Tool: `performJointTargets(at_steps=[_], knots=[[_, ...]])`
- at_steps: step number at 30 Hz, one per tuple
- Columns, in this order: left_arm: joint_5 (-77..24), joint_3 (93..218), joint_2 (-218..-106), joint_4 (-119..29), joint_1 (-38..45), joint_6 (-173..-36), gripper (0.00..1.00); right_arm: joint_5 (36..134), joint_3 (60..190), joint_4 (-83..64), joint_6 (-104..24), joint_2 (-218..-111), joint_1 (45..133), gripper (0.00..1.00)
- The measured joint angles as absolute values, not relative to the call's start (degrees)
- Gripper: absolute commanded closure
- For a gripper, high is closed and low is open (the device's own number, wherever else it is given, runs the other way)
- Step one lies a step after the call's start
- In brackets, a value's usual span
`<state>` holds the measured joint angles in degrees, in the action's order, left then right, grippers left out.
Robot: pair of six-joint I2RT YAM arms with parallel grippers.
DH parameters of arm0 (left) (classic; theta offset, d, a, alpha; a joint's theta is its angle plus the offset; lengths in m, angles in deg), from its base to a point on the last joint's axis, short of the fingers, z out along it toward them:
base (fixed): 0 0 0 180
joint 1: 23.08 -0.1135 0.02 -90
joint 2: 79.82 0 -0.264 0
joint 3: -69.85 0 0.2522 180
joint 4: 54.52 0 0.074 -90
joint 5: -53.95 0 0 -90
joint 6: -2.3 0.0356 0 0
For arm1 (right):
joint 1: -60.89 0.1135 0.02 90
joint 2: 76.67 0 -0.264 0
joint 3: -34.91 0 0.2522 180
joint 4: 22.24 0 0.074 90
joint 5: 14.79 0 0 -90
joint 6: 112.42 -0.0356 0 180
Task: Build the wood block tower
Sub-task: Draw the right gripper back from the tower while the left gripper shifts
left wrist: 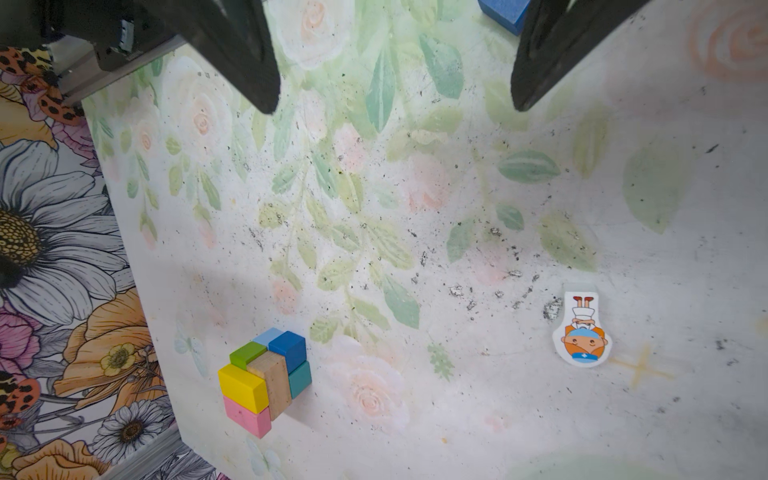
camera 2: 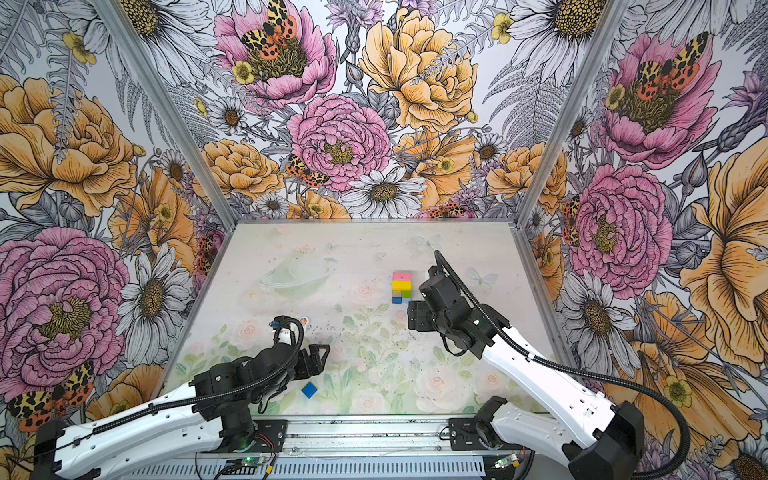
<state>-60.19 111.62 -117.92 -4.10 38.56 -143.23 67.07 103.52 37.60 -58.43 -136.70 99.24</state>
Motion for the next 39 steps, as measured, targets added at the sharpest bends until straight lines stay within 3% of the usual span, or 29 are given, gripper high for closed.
performJointTargets(at_steps=[5, 19, 28, 39], knots=[[-60.5, 113.1, -119.3, -3.2, 34.7, -142.3, 0.10, 66.8, 103.5, 37.6, -58.4, -137.1, 99.2, 0.19], [-49.4, 110.6, -120.6, -4.4, 11.3, -134.2, 0.11, 65.8, 103.6, 37.6, -57.2, -139.7, 97.3, 0.18], [-43.8, 110.6, -126.9, -8.8, 6.7, -129.6, 0.11, 66.1, 106.5, 37.6, -56.0, -143.5, 96.4, 0.18], [-39.3, 110.6, -126.9, -11.3, 1.0, -126.2, 0.12, 67.7, 112.8, 37.6, -55.9, -148.7, 96.4, 0.18]])
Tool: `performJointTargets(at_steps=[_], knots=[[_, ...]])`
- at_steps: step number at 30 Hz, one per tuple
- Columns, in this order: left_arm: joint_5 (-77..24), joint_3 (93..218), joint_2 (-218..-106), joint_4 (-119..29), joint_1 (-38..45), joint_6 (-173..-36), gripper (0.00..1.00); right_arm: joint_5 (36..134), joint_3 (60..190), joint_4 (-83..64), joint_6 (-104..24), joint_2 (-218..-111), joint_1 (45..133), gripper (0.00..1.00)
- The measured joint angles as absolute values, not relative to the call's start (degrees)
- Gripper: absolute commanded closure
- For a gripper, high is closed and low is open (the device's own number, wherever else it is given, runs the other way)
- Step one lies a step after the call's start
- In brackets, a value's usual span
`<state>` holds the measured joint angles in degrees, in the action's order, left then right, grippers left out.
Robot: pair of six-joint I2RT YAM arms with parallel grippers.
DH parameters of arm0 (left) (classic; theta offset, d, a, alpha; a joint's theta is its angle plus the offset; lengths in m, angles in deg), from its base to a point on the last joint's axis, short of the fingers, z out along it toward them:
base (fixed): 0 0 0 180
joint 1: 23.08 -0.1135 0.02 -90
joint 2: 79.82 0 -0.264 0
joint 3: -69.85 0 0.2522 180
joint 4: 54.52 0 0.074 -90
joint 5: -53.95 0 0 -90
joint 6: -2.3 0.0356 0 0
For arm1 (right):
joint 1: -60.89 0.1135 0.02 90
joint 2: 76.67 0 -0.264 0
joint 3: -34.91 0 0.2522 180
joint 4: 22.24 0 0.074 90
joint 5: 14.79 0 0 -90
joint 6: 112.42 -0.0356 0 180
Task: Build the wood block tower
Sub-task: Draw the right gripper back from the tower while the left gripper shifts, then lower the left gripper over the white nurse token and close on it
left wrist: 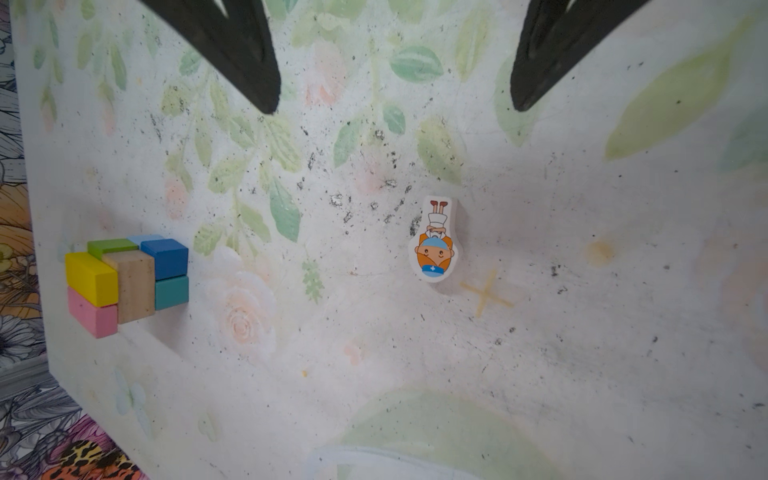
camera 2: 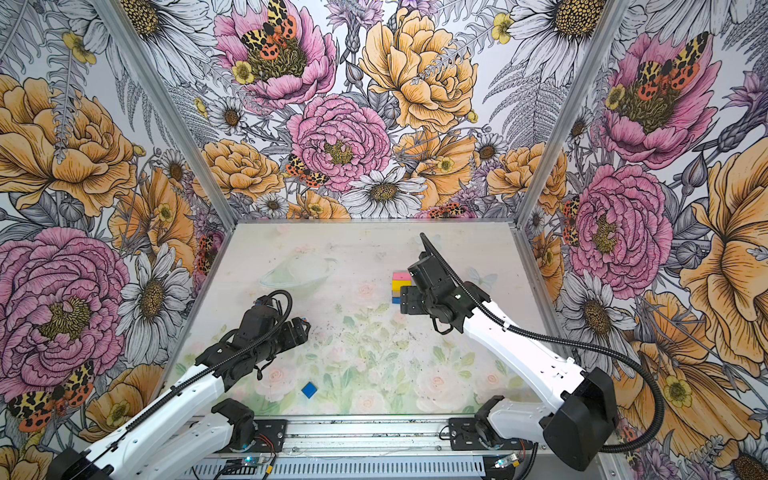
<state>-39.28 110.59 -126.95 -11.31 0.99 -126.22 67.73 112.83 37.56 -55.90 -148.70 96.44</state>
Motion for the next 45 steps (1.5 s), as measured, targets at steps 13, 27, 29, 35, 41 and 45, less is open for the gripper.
performJointTargets(at_steps=[13, 27, 29, 35, 41, 45], knots=[[-37.5, 110.6, -122.0, -11.4, -0.1, -124.6, 0.12, 68.4, 115.4, 37.6, -58.5, -154.8, 98.9, 0.18], [-39.1, 110.7, -119.7, -10.5, -0.1, -124.6, 0.16, 68.5, 121.0, 37.6, -58.4, -157.6, 100.4, 0.18], [-39.5, 110.9, -120.5, -10.3, -0.1, -124.5, 0.16, 68.6, 121.6, 37.6, -58.1, -159.1, 100.4, 0.18], [-41.0, 111.1, -123.9, -10.2, -0.1, -123.5, 0.16, 69.1, 121.8, 37.5, -56.3, -162.1, 100.7, 0.17], [-41.3, 111.0, -131.5, -12.5, -2.1, -122.7, 0.16, 69.1, 121.5, 36.7, -55.8, -161.5, 100.7, 0.16], [-41.4, 111.2, -138.3, -13.8, -2.3, -121.5, 0.18, 69.5, 120.2, 35.7, -55.8, -159.7, 100.7, 0.16]])
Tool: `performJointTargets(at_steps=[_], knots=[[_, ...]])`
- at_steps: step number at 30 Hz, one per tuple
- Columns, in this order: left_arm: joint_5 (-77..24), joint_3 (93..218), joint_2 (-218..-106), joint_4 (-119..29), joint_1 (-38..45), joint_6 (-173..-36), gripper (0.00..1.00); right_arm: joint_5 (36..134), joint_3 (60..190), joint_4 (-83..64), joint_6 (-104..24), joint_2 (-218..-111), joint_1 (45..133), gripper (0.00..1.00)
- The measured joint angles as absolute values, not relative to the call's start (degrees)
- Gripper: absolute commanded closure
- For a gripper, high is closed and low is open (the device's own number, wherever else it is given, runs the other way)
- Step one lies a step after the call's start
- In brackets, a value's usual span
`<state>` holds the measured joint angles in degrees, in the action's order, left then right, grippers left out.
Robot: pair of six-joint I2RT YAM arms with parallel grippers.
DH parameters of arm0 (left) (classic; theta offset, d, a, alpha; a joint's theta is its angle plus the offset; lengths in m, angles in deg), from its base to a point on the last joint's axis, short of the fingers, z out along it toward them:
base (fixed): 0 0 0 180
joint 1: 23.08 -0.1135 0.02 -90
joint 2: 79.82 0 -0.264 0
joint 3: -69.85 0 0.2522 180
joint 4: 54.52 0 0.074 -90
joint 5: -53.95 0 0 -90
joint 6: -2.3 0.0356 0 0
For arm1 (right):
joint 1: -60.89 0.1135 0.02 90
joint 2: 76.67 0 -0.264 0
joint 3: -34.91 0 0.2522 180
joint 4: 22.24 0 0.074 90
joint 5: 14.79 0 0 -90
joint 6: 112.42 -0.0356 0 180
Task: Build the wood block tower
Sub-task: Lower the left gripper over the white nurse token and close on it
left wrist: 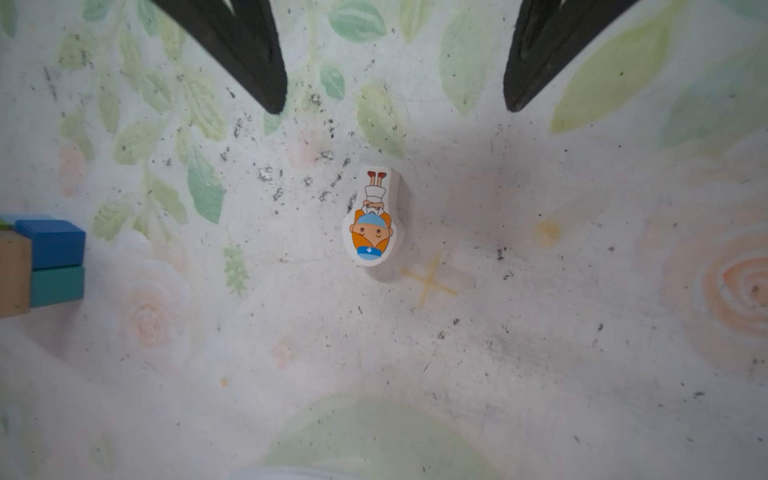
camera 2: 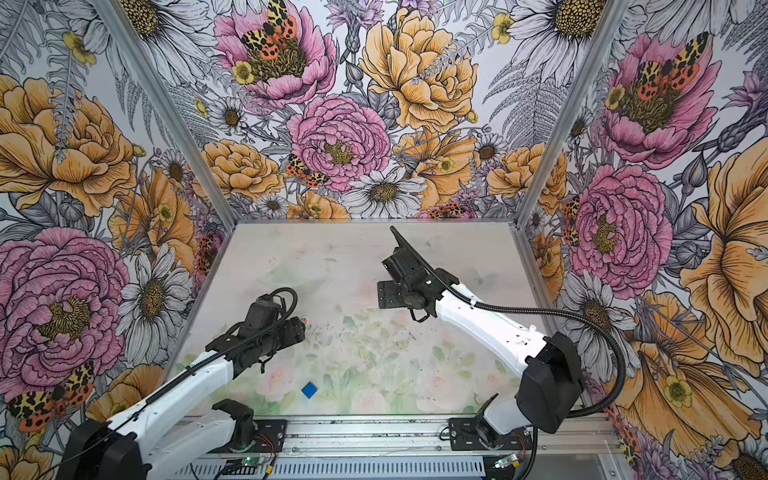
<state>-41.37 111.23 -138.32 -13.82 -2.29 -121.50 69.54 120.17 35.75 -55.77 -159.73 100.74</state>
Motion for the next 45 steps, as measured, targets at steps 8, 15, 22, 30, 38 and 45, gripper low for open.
performJointTargets(at_steps=[8, 15, 22, 30, 38, 45], knots=[[-42.5, 114.4, -146.1, -16.2, -2.3, -120.1, 0.22, 69.5, 116.8, 35.4, -55.8, -157.2, 100.7, 0.16], [-42.9, 118.2, -152.5, -17.2, -2.3, -118.8, 0.23, 69.3, 115.3, 34.9, -55.4, -156.9, 100.7, 0.16], [-42.9, 121.2, -158.8, -17.3, -2.0, -118.4, 0.28, 69.3, 113.7, 34.1, -55.4, -154.6, 100.7, 0.16], [-42.9, 123.5, -163.6, -17.7, -0.8, -117.7, 0.38, 69.3, 111.5, 33.4, -55.3, -150.6, 99.9, 0.16], [-43.4, 124.8, -165.5, -17.7, 0.0, -117.7, 0.44, 69.3, 109.1, 33.3, -55.3, -149.4, 98.7, 0.16], [-43.6, 125.8, -167.1, -17.7, 1.1, -117.7, 0.54, 69.3, 108.5, 33.1, -55.4, -148.3, 98.7, 0.16]])
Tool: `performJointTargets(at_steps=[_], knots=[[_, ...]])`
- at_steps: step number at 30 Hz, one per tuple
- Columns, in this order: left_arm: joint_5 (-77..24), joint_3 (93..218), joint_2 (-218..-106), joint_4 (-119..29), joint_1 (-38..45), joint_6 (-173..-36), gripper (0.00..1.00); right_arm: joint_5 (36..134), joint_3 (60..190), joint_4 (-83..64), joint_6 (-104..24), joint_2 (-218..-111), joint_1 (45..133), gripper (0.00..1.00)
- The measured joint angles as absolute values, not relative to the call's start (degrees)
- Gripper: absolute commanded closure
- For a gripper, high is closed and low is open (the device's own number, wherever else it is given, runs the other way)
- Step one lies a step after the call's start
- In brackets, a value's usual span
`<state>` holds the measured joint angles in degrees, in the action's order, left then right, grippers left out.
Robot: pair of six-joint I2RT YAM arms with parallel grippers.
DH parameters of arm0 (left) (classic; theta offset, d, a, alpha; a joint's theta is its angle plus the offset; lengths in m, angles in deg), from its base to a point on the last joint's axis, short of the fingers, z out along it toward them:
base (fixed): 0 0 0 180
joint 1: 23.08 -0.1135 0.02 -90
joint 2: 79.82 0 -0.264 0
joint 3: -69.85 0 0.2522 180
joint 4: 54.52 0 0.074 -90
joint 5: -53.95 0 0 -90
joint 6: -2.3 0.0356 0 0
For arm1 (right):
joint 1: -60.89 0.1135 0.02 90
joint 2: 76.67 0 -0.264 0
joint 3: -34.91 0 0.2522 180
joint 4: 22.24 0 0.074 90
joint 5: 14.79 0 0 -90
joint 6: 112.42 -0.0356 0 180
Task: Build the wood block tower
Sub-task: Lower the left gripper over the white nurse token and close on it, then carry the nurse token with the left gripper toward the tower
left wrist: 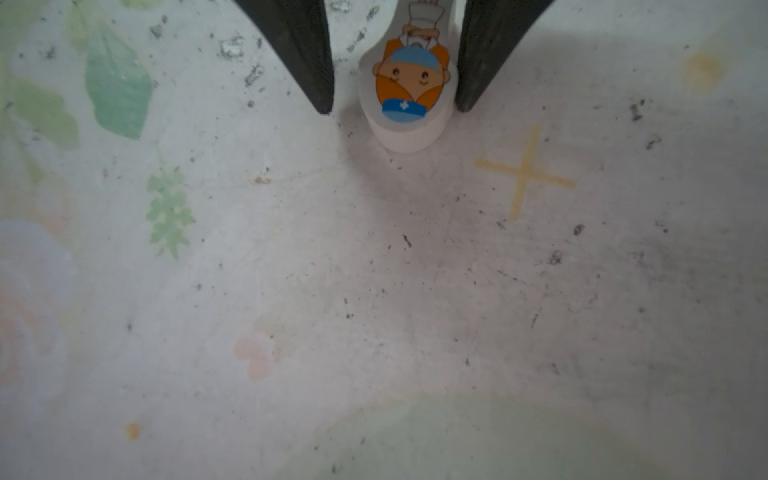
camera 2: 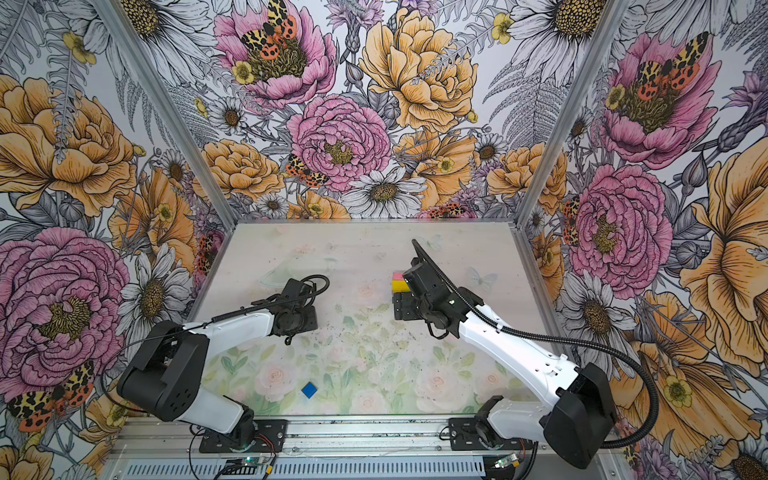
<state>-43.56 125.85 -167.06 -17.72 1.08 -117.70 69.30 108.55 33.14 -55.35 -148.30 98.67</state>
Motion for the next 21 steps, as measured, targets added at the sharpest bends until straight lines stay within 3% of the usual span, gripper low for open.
performJointTargets(at_steps=[21], knots=[[-44.4, 129.4, -169.5, -16.8, 9.6, -119.7, 0.64, 69.3, 106.1, 32.9, -55.4, -145.2, 97.9, 0.16]])
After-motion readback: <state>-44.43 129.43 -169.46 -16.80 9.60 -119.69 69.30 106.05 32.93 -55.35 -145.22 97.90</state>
